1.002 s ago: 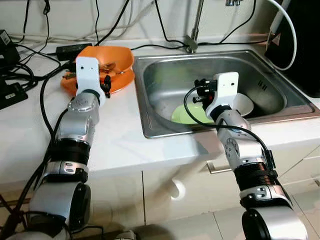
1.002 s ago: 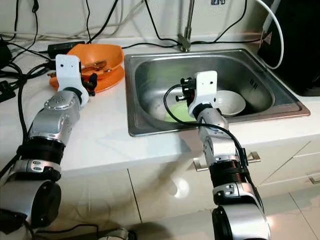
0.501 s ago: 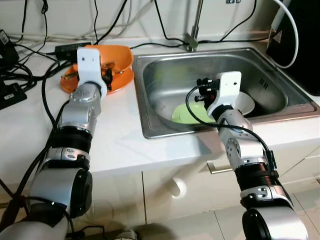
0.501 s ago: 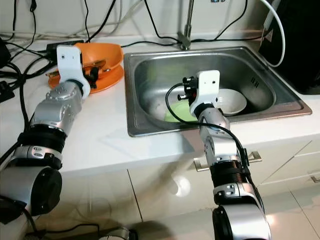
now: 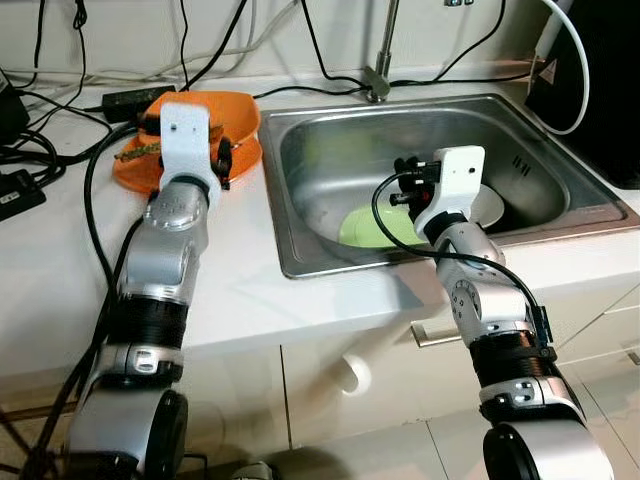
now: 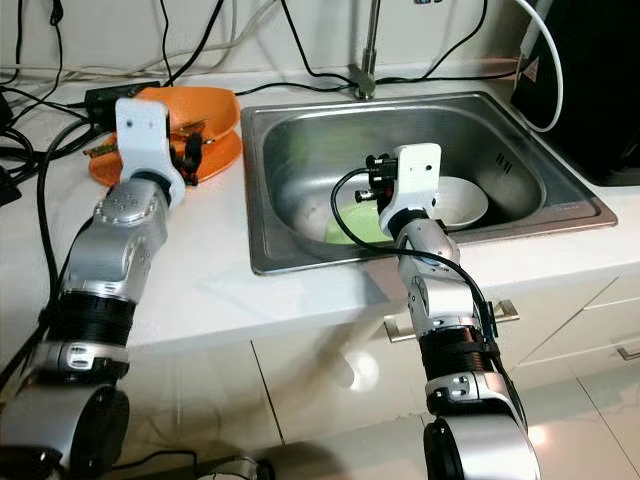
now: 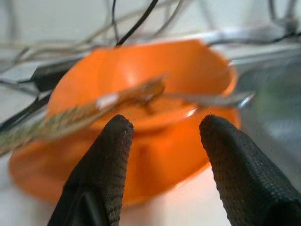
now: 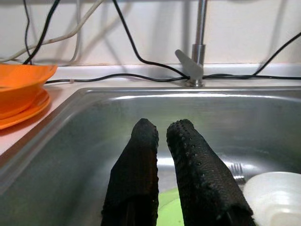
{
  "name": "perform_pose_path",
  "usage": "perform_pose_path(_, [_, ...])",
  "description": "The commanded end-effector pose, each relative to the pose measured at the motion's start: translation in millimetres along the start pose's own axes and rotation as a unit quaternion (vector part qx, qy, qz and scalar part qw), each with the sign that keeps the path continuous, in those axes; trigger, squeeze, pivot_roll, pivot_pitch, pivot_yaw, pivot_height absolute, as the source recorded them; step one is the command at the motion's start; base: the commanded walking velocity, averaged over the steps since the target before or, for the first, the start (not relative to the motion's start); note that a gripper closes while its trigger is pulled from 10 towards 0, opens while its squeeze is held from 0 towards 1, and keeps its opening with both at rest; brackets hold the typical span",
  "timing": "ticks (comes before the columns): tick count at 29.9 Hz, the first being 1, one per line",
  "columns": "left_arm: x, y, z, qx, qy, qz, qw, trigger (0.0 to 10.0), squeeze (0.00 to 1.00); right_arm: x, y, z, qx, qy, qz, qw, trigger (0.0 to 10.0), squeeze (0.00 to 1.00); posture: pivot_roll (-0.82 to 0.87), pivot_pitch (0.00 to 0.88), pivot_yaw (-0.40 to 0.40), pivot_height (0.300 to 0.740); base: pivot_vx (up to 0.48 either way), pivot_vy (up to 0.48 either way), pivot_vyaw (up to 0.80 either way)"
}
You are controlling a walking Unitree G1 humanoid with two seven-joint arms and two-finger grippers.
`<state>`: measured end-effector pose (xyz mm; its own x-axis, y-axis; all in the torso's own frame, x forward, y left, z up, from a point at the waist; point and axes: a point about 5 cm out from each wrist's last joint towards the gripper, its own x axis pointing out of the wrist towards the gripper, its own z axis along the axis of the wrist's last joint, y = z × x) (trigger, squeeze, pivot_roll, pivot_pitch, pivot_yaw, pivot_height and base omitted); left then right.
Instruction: Kitchen organization
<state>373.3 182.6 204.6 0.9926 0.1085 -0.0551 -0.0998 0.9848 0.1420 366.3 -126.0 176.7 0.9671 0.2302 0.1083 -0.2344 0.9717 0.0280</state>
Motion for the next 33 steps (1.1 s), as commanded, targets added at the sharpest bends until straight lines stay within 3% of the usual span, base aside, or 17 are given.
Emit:
perform_pose_path(1, [-3.0, 10.4, 2.7, 0.007, 0.005, 0.025, 1.000, 10.0, 0.00, 0.2, 0.7, 0.2, 0.009, 0.000, -0.001, 1.000, 10.0, 0.00, 0.07, 0.029, 0.004, 0.740, 0.000, 0.000, 0.00])
perform_pose_path(4, [-3.6, 19.2, -4.1, 0.002, 0.031, 0.034, 0.999, 10.0, 0.00, 0.4, 3.1, -0.4, 0.010, 0.000, 0.001, 1.000, 10.0, 0.00, 0.07, 0.020, 0.007, 0.740, 0.000, 0.000, 0.00])
perform_pose_path(12, [-3.3, 23.0, -12.5, -0.021, 0.063, 0.033, 0.997, 10.0, 0.00, 0.6, 3.7, -1.0, 0.011, 0.000, 0.001, 1.000, 10.0, 0.00, 0.07, 0.014, 0.012, 0.740, 0.000, 0.000, 0.00])
perform_pose_path(15, [0.7, 23.7, -19.7, -0.050, 0.088, 0.021, 0.995, 10.0, 0.00, 0.7, 4.3, -1.1, 0.012, -0.001, 0.001, 1.000, 10.0, 0.00, 0.07, 0.009, 0.015, 0.740, 0.000, 0.000, 0.00])
perform_pose_path(23, [9.4, 20.3, -14.3, -0.067, 0.087, 0.008, 0.994, 10.0, 0.00, 0.8, 5.9, -1.4, 0.013, -0.001, 0.003, 1.000, 10.0, 0.00, 0.06, 0.004, 0.021, 0.740, 0.000, 0.000, 0.00])
perform_pose_path(33, [24.4, 15.5, 6.5, -0.044, 0.066, -0.006, 0.997, 10.0, 0.00, -1.4, 4.2, -2.1, 0.013, -0.002, -0.002, 1.000, 10.0, 0.00, 0.05, 0.004, 0.032, 0.740, 0.000, 0.000, 0.00])
